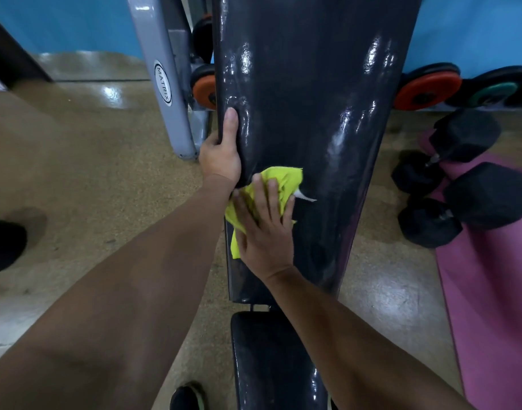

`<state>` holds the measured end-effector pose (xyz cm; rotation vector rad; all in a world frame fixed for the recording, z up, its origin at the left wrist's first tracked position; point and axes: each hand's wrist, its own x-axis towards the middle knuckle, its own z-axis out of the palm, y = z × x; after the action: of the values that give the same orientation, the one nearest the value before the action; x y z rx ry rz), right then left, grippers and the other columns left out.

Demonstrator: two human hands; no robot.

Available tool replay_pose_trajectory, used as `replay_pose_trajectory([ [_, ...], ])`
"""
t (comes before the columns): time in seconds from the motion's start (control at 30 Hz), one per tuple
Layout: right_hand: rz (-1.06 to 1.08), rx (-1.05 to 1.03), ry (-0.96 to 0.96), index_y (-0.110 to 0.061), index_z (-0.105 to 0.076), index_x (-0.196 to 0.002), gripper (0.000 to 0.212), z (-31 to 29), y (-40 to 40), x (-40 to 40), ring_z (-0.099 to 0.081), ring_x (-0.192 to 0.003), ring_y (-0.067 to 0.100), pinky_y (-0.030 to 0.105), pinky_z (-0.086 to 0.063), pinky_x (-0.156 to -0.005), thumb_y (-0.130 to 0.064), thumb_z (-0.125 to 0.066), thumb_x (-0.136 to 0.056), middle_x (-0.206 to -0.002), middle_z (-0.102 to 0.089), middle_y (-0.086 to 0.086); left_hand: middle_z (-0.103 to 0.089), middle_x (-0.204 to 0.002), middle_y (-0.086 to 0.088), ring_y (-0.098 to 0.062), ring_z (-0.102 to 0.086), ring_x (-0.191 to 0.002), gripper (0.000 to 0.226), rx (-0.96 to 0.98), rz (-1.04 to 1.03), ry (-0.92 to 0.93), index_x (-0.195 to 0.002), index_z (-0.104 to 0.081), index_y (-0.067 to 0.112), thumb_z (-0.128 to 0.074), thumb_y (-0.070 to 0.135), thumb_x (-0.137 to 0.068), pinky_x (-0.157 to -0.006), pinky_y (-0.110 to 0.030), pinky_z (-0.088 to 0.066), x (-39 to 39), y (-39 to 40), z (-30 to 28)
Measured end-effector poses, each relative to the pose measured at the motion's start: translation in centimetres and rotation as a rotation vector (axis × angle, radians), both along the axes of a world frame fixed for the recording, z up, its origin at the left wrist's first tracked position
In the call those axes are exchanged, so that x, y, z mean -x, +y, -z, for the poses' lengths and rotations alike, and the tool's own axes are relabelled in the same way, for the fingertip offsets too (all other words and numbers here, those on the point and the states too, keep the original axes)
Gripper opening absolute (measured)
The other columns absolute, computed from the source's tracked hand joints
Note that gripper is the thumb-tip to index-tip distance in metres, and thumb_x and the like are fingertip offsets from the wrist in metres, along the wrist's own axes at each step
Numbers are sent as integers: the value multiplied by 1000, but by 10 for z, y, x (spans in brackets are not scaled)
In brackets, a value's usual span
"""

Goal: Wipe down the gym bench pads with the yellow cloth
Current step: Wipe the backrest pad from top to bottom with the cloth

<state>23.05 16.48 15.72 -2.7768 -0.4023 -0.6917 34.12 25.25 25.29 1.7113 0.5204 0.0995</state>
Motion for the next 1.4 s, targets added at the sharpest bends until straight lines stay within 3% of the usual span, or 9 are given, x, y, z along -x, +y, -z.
replay_pose_trajectory([
  [0.33, 46, -31, -2, -25, -46, -153, 60, 12, -10, 17, -12, -157, 35, 64, -7, -124, -28, -62, -96, -167, -15, 12, -70, -123, 10, -10, -61, -119, 73, 43, 40, -26, -129, -68, 28, -47, 80, -83, -110, -32, -43, 18, 5, 14],
  [0.47, -32, 2, 42, -25, -43, -155, 63, 22, -7, 26, -11, -157, 34, 64, -6, -124, -27, -60, -95, -168, -16, 11, -67, -111, 20, 7, -60, -105, 40, 80, 73, -31, -119, -66, 29, -53, 59, -96, -98, -15, -45, 30, 6, 26],
  [0.57, -78, 59, 35, -27, -44, -154, 62, 27, -25, 32, -15, -157, 33, 63, -7, -124, -29, -62, -95, -168, -18, 10, -67, -109, 20, 11, -60, -100, 47, 118, 84, 3, -125, -66, 21, -50, 57, -99, -84, -4, -46, 45, 4, 38],
  [0.7, 25, -10, 24, -26, -39, -157, 68, 27, -29, 34, -7, -157, 34, 64, -3, -124, -27, -64, -93, -167, -13, 12, -69, -108, 19, 6, -62, -104, 52, 108, 37, 36, -124, -67, 22, -49, 62, -97, -91, -10, -46, 48, 2, 42],
  [0.8, 97, -126, 36, -24, -44, -155, 62, 27, -5, 35, -3, -157, 34, 60, 0, -125, -26, -60, -95, -167, -14, 14, -67, -97, 21, 11, -60, -92, 50, 101, 6, 56, -121, -68, 21, -50, 61, -97, -77, -4, -45, 47, -1, 43],
  [0.97, -52, 13, 82, -26, -42, -155, 66, 47, -15, 48, -4, -158, 28, 59, -4, -126, -28, -64, -93, -169, -17, 9, -63, -89, 25, 15, -55, -83, 44, 63, -18, 63, -112, -69, 26, -50, 63, -96, -75, -3, -40, 46, -1, 41],
  [1.17, 85, -71, 79, -27, -39, -157, 67, 41, -4, 45, 4, -158, 32, 59, 4, -125, -28, -63, -94, -170, -9, 11, -69, -93, 21, 6, -62, -94, 39, 76, -12, 81, -96, -68, 32, -51, 68, -93, -92, -15, -47, 45, -1, 45],
  [1.3, -43, 41, 83, -26, -46, -153, 63, 52, 1, 56, -8, -158, 31, 59, 0, -125, -27, -62, -92, -168, -13, 7, -61, -88, 26, 13, -54, -83, 31, 71, 3, 69, -99, -62, 35, -49, 62, -97, -76, -4, -39, 47, -3, 38],
  [1.4, -48, 53, 82, -27, -45, -153, 63, 57, -19, 58, -9, -158, 30, 59, 1, -126, -30, -63, -93, -169, -14, 7, -62, -87, 25, 10, -56, -85, 30, 51, -13, 61, -88, -64, 37, -50, 62, -96, -89, -13, -41, 47, -2, 38],
])
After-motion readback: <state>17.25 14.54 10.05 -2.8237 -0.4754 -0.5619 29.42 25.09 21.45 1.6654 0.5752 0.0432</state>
